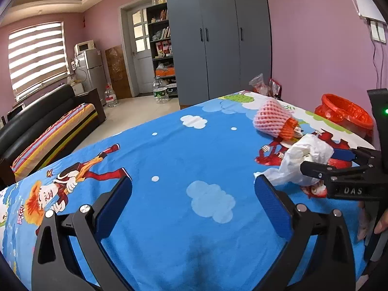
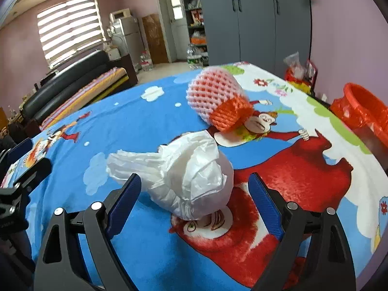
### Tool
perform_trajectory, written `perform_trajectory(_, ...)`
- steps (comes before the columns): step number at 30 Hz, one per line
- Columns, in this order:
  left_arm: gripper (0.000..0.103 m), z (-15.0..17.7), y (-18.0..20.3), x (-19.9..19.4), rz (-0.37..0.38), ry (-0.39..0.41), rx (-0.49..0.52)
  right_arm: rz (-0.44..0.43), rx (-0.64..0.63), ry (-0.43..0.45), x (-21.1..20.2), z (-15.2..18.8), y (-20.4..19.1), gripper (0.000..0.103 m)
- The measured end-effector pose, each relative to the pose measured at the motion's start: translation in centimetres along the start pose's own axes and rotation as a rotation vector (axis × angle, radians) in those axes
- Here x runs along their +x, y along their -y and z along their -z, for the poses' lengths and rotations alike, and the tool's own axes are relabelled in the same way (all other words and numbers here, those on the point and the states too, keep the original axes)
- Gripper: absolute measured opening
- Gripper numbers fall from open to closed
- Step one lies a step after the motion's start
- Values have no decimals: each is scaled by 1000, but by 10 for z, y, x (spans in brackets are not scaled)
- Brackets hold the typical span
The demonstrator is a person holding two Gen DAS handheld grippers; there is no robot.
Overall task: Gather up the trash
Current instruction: 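Grasp the white plastic bag with the right tool while the left grasps the last pink foam net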
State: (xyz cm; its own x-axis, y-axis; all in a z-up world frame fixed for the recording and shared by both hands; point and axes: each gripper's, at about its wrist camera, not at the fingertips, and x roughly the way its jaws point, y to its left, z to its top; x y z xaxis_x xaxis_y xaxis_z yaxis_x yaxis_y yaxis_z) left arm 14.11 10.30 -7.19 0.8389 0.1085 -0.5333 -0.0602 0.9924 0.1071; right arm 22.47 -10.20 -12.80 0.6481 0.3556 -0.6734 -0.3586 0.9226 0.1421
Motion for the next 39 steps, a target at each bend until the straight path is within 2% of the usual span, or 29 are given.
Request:
perform_trajectory(4,98,-1,-3,1,-6,2,-10,5,5,-57,13,-2,0,83)
perform_trajectory(5,98,-2,-3,1,-4,1,-13,0,1,-61,14,-2,-2,79)
perform_trajectory(6,98,-4,-3,1,2,1,-16,-14,-6,-58,13,-2,-3,61)
perform_trajectory(7,98,-6,-1,2,6,1,-16,-28,-15,-52,12,-2,-4,50)
perform_trajectory(10,98,-13,6,7,21,-3,-5,-39,-55,12,-2,-2,-5,39)
perform_trajectory(13,98,-26,17,15,49,-2,-1,-15,-16,55,-17,-2,11,39)
perform_trajectory(19,98,-50,62,50,123,-38,2,89,106,112,-43,0,75,39)
perform_trajectory(25,98,-75,115,106,178,-100,-73,154,175,154,-63,2,131,39)
perform_trajectory(30,98,-95,145,153,123,-142,-162,165,208,173,-68,3,164,39)
perform_trajectory(35,98,-106,161,181,49,-166,-183,148,218,192,-69,0,184,39)
perform_trajectory(39,96,-104,168,199,7,-216,-188,136,230,197,-68,3,198,39)
